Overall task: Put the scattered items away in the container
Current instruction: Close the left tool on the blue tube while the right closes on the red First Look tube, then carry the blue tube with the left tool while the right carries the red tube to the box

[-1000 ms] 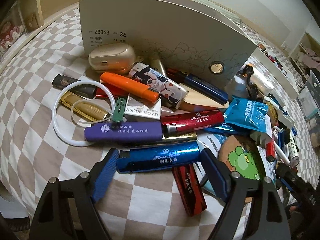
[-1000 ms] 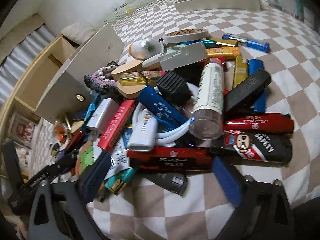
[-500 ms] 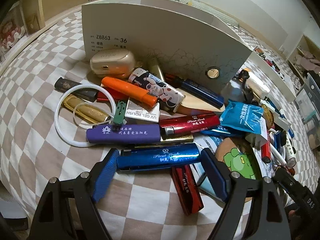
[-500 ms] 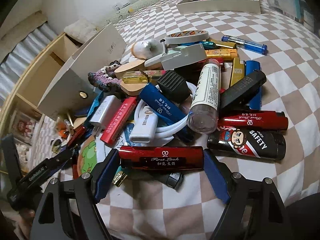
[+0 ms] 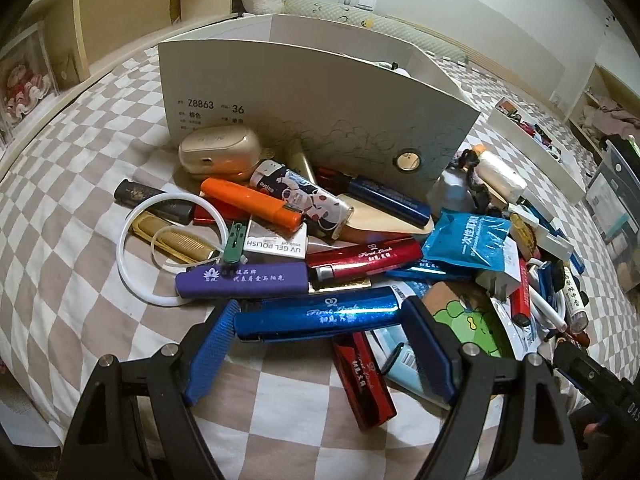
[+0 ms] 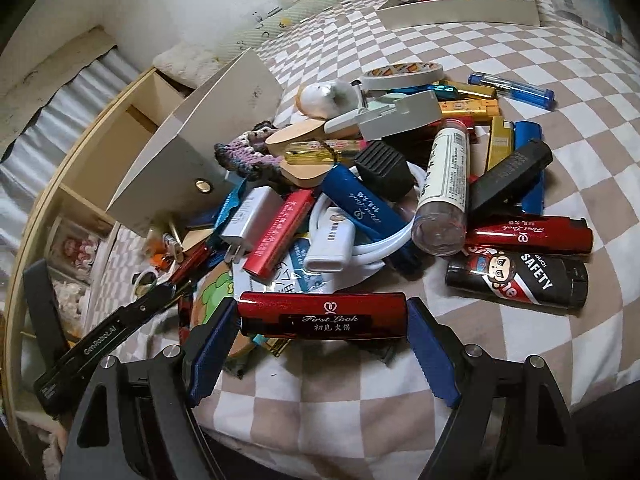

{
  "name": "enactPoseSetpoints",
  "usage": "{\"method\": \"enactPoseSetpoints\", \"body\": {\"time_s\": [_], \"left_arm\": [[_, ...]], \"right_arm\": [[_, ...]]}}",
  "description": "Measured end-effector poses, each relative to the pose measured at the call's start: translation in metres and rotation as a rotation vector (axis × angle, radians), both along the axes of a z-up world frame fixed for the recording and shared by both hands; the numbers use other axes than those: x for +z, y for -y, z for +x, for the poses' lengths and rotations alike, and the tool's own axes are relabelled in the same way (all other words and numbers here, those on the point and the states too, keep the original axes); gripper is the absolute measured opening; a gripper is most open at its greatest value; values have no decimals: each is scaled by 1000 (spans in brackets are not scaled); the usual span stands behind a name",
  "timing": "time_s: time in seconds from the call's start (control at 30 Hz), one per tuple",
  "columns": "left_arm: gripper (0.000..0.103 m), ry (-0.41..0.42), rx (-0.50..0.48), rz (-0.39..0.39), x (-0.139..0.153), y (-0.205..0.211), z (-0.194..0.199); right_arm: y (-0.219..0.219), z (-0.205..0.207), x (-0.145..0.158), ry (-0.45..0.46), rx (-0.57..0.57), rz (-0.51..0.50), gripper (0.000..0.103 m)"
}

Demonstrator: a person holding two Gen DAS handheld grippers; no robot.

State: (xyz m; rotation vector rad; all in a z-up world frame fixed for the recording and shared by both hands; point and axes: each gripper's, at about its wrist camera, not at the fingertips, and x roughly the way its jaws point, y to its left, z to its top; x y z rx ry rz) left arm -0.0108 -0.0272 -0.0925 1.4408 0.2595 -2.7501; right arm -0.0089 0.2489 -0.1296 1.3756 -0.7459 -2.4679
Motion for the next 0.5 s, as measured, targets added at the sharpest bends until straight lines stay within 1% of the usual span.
{"method": "enactPoseSetpoints", "body": {"time_s": [0.13, 0.27, 0.4, 0.5], "left_arm": [[83, -9, -12, 0, 2, -12, -8], [83, -24, -18, 2, 7, -14, -9], [83, -20, -27, 27, 10, -16, -12], [83, -30, -32, 27, 15, -18, -14]], "right_arm": [[-1, 1, 4, -13, 4, -19, 83], [0, 2, 8, -17, 20, -42, 83], [1, 6, 15, -31, 38, -65, 83], [1, 6, 22, -44, 44, -85, 83]]}}
